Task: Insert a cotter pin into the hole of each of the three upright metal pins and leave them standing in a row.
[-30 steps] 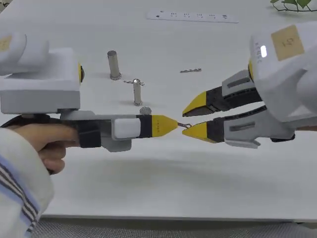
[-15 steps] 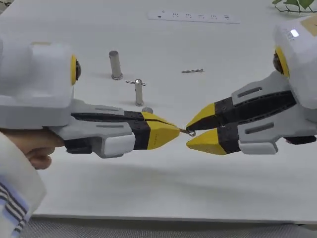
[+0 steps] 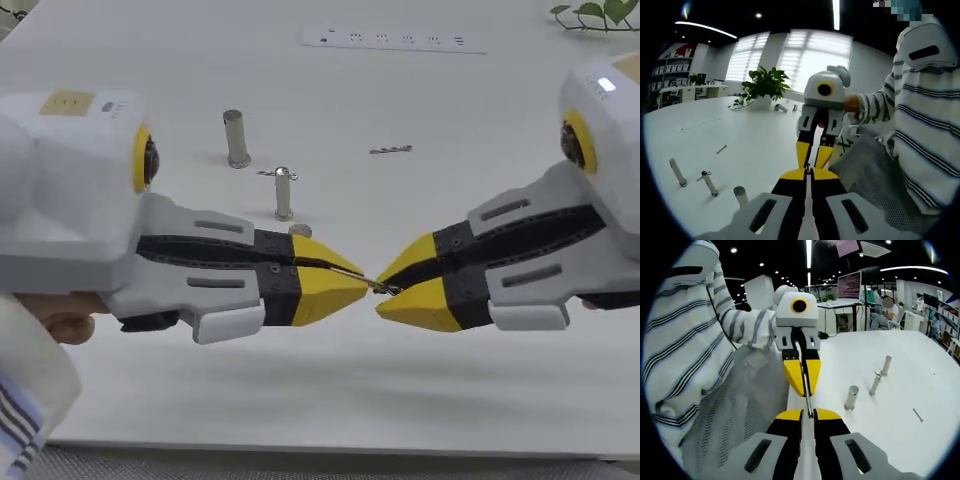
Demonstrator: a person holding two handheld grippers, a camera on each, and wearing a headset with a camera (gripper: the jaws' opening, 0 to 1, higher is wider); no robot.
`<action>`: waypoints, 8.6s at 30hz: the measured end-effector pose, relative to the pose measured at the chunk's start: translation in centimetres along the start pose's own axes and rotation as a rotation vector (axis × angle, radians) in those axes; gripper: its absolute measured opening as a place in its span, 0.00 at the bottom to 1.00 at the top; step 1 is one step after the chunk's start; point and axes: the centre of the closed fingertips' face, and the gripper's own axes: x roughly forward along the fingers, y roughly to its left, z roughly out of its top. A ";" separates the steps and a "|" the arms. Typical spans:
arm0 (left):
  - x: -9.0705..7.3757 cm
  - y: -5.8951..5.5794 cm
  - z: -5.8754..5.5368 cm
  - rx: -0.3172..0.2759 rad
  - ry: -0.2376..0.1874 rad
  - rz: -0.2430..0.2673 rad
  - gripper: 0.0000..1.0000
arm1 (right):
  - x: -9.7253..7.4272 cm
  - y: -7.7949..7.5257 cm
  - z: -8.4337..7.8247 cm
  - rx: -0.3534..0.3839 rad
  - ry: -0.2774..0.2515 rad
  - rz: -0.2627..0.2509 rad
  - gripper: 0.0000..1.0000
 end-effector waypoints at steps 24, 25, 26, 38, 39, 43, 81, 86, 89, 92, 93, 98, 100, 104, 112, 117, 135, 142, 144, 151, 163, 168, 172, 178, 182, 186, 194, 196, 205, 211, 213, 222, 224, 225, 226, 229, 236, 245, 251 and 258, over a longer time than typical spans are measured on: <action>1.1 -0.9 -1.1 0.046 0.079 -0.017 0.01 | 0.5 0.2 -0.6 0.034 0.039 0.046 0.04; 1.1 -0.9 -1.2 0.048 0.083 -0.018 0.01 | 0.6 0.2 -0.7 0.033 0.043 0.049 0.04; 1.1 -1.0 -1.2 0.048 0.085 -0.017 0.01 | 0.6 0.2 -0.8 0.031 0.049 0.049 0.04; 0.4 0.3 -1.4 0.034 0.070 0.036 0.04 | 1.3 -0.6 -0.7 0.030 0.071 0.026 0.04; 0.4 0.5 -1.4 0.032 0.064 0.044 0.04 | 1.3 -0.7 -0.8 0.028 0.076 0.024 0.04; -0.1 1.2 -1.5 0.007 0.042 0.071 0.07 | 1.4 -1.1 -1.0 0.025 0.098 0.016 0.04; -1.4 10.8 -7.5 -0.026 0.170 0.379 0.28 | 0.5 -7.6 -4.7 0.167 0.247 -0.139 0.04; -0.8 11.2 -7.8 -0.031 0.174 0.386 0.28 | 0.5 -7.7 -5.1 0.179 0.265 -0.143 0.04; -0.6 11.3 -7.8 -0.023 0.177 0.390 0.27 | 0.6 -7.6 -5.1 0.182 0.269 -0.138 0.04; -0.4 11.3 -7.9 -0.020 0.179 0.391 0.27 | 0.9 -7.5 -5.2 0.178 0.276 -0.134 0.04; -0.3 11.4 -7.9 -0.020 0.180 0.392 0.27 | 0.9 -7.5 -5.3 0.178 0.279 -0.132 0.04; -0.3 11.7 -7.9 -0.018 0.181 0.415 0.25 | 1.3 -7.4 -5.2 0.186 0.284 -0.126 0.04; -0.3 11.7 -7.9 -0.016 0.181 0.415 0.24 | 1.4 -7.5 -5.1 0.188 0.284 -0.127 0.04; -0.3 11.7 -8.0 -0.008 0.188 0.413 0.22 | 1.6 -7.6 -5.0 0.194 0.287 -0.130 0.04; -0.1 11.5 -8.0 -0.002 0.193 0.406 0.13 | 2.0 -7.7 -4.7 0.199 0.294 -0.124 0.04; -0.2 11.5 -8.0 0.006 0.197 0.409 0.12 | 2.3 -7.6 -4.5 0.193 0.297 -0.119 0.04; -0.1 11.5 -8.2 0.026 0.225 0.422 0.12 | 2.9 -8.1 -3.7 0.146 0.319 -0.132 0.04; -0.1 11.6 -8.3 0.024 0.227 0.424 0.12 | 3.4 -8.1 -3.5 0.132 0.325 -0.131 0.04; -0.1 11.6 -8.4 0.037 0.227 0.425 0.12 | 3.5 -8.2 -3.4 0.123 0.328 -0.133 0.04; -0.2 11.6 -8.4 0.032 0.224 0.427 0.12 | 4.1 -8.7 -3.1 0.094 0.333 -0.145 0.04; -0.2 11.7 -8.5 0.022 0.224 0.440 0.11 | 5.4 -9.2 -2.8 0.090 0.311 -0.153 0.04; -0.2 11.7 -8.5 0.009 0.220 0.438 0.12 | 5.9 -9.4 -2.4 0.091 0.299 -0.149 0.04; -0.1 11.8 -8.5 0.000 0.220 0.442 0.12 | 6.1 -9.4 -2.1 0.071 0.299 -0.143 0.05; -0.1 11.9 -8.6 -0.002 0.220 0.450 0.12 | 5.8 -9.1 -1.7 0.011 0.260 -0.129 0.12; -0.1 11.9 -8.6 -0.010 0.219 0.452 0.12 | 5.3 -9.2 -2.2 0.033 0.276 -0.137 0.11; -0.1 11.9 -8.7 -0.027 0.218 0.457 0.12 | 4.6 -9.2 -2.6 0.047 0.285 -0.140 0.07; -0.1 11.9 -8.9 -0.018 0.226 0.460 0.12 | 4.6 -9.2 -2.3 0.071 0.267 -0.143 0.04; -0.1 11.9 -8.9 -0.016 0.227 0.462 0.12 | 4.6 -9.1 -2.1 0.073 0.263 -0.145 0.04; -0.1 11.9 -9.0 -0.026 0.227 0.462 0.12 | 4.9 -9.2 -1.8 0.088 0.252 -0.153 0.04; 0.0 11.9 -9.1 -0.028 0.227 0.464 0.12 | 5.0 -9.2 -1.7 0.090 0.248 -0.156 0.04; 0.0 11.9 -9.1 -0.028 0.227 0.464 0.12 | 5.0 -9.1 -1.7 0.093 0.244 -0.156 0.04; 0.0 12.0 -9.0 -0.026 0.218 0.465 0.12 | 5.0 -9.1 -1.8 0.076 0.206 -0.173 0.15; 0.0 12.0 -9.0 -0.031 0.214 0.464 0.12 | 5.0 -9.2 -1.6 0.084 0.188 -0.177 0.18; 0.0 12.0 -9.0 -0.032 0.214 0.465 0.12 | 5.0 -9.2 -1.5 0.089 0.180 -0.176 0.18; 0.0 12.0 -9.0 -0.030 0.214 0.464 0.12 | 5.1 -9.2 -1.4 0.095 0.172 -0.173 0.18; -0.1 11.9 -9.0 -0.036 0.210 0.457 0.13 | 5.1 -9.1 -1.2 0.097 0.156 -0.172 0.18; 0.1 11.3 -8.8 -0.041 0.193 0.415 0.22 | 5.5 -9.1 -1.2 0.100 0.137 -0.175 0.20; 0.5 10.6 -9.1 -0.020 0.196 0.377 0.56 | 5.9 -9.0 -1.1 0.092 0.126 -0.167 0.23; 0.5 10.8 -8.9 0.008 0.195 0.393 0.77 | 6.5 -9.0 -1.1 0.081 0.127 -0.160 0.25; 0.7 10.1 -8.8 0.027 0.191 0.367 0.95 | 7.1 -8.9 -1.1 0.068 0.132 -0.153 0.26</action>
